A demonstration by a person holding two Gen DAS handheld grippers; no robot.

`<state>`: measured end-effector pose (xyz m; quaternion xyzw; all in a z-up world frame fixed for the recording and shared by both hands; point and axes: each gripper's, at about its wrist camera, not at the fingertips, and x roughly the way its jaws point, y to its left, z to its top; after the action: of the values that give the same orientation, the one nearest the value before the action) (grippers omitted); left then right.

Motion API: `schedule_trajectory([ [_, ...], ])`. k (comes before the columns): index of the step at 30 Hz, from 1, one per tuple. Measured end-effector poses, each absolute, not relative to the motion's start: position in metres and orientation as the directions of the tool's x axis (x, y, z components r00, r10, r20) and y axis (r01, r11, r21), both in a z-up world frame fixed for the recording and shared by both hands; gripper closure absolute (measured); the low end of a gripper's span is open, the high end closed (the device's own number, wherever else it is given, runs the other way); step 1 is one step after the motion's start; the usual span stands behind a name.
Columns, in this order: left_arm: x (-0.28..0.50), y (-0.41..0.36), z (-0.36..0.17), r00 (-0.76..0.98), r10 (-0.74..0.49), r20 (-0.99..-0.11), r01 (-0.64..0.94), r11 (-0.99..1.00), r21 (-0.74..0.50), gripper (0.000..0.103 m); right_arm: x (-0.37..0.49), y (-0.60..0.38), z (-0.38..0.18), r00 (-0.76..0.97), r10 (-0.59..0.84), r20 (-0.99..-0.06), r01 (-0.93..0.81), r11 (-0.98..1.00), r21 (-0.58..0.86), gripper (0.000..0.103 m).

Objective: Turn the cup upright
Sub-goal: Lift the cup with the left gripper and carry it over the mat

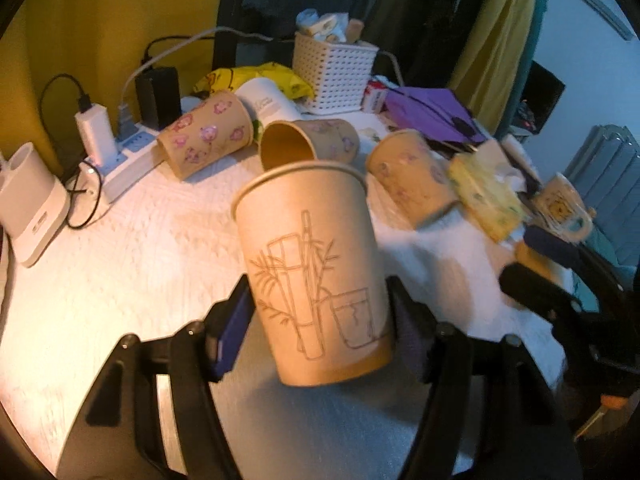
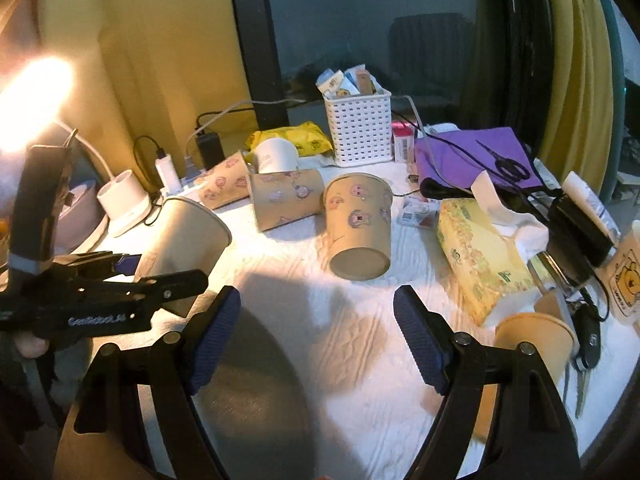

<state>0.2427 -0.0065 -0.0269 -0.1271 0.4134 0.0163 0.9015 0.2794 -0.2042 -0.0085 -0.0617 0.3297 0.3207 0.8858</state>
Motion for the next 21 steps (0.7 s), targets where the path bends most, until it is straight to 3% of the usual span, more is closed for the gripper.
schedule_trajectory([
  [9, 0.176, -0.019, -0.011, 0.706, -0.101, -0.701, -0.077, 0.973, -0.218, 0.037, 0.231, -0.207, 0.002, 0.578, 0.546, -0.607, -0.629, 0.771, 0.094, 0.021],
  [15, 0.134, -0.022, -0.014, 0.732, -0.123, -0.67, -0.046, 0.973, -0.228, 0.037, 0.207, -0.208, 0.002, 0.486, 0.632, -0.603, -0.669, 0.713, 0.208, 0.021],
  [21, 0.094, -0.025, -0.029, 0.766, -0.132, -0.63, -0.016, 0.975, -0.224, 0.037, 0.175, -0.208, 0.002, 0.499, 0.621, -0.604, -0.674, 0.716, 0.18, 0.021],
])
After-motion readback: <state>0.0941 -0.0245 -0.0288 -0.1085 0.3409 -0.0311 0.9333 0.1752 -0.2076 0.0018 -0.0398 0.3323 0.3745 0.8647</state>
